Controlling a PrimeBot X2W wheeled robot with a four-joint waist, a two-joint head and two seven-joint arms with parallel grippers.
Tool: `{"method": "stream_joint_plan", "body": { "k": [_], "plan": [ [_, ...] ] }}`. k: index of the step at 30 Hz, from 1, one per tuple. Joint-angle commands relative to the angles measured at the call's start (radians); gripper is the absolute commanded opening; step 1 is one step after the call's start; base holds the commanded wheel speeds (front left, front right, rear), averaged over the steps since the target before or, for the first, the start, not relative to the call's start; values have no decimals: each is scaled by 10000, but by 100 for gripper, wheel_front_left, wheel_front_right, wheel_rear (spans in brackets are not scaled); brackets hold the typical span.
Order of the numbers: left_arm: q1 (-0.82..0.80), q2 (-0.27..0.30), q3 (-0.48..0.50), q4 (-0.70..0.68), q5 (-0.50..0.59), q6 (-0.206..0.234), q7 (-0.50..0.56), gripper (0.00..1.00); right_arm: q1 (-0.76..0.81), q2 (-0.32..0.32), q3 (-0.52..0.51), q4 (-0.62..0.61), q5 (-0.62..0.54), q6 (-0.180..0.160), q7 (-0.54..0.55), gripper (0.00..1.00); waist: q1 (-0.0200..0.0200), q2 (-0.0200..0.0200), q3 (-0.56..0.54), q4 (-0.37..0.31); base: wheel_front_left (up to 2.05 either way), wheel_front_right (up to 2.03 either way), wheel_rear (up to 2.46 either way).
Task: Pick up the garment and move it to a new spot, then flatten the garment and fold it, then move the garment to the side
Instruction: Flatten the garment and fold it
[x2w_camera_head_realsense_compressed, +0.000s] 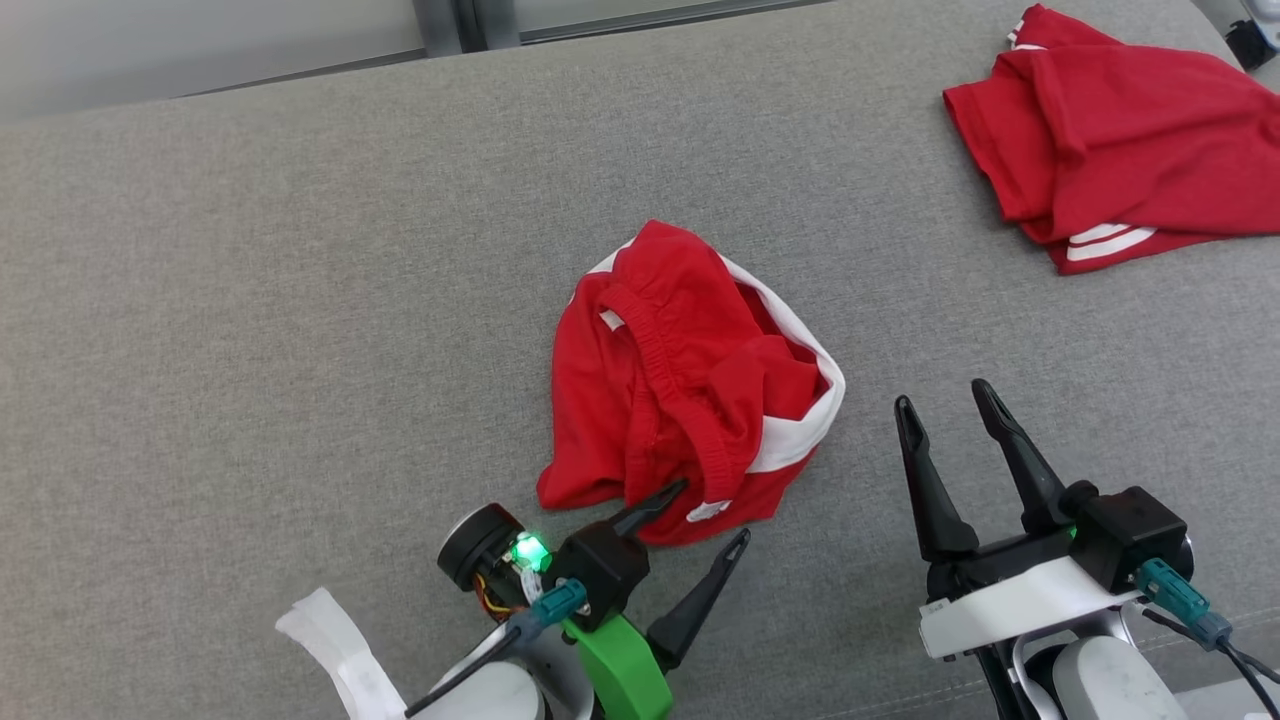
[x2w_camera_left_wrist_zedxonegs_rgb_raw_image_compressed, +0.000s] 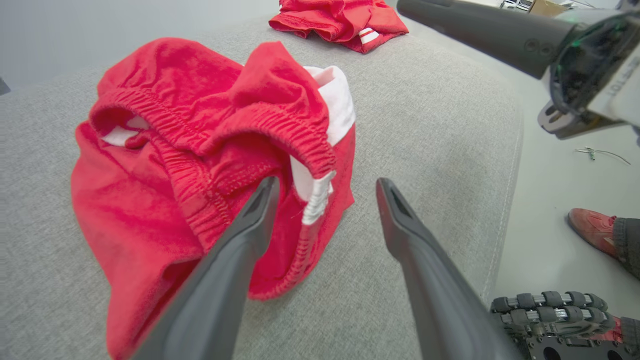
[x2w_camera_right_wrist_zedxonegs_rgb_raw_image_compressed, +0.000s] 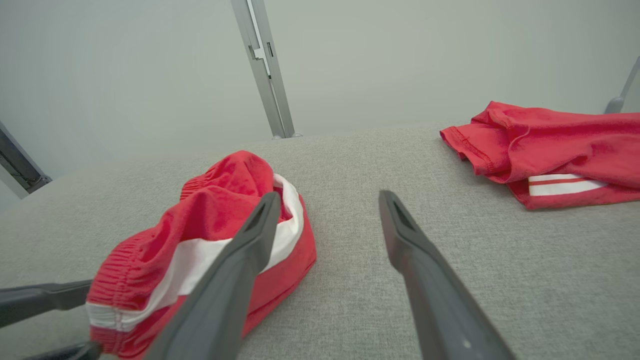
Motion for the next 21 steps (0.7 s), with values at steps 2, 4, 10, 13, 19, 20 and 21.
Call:
{"method": "stream_joint_plan", "body": {
  "k": [2,4,10,13,19,20,21],
  "plan": [
    [-87,60,64,83,-49,161,114,32,67,14,-36,-16,70,-17,-2,100,0,0,-25,-61,0,0,0],
    [-79,75,115,141,-141,236,220,0,72,31,-47,-8,77,-17,0,100,0,0,-43,-87,0,0,0],
    [-55,246,399,479,-517,251,277,0,101,78,-46,-26,72,-17,-2,100,0,0,-150,-102,0,0,0],
    [180,462,937,308,-939,429,-63,0,155,53,-36,-72,91,-17,0,100,0,0,-256,-60,0,0,0],
    [1242,1750,2104,-810,-1781,1142,-226,0,310,-181,-24,-146,157,-17,-2,100,0,0,-361,221,0,0,0],
    [1450,1974,2258,-1008,-1894,1280,-207,0,342,-226,-4,-143,178,-17,-2,100,0,0,-361,271,0,0,0],
    [1716,2233,2442,-1278,-2049,1452,-180,0,376,-280,33,-128,202,-17,-2,100,0,0,-362,345,0,0,0]
  ]
}}
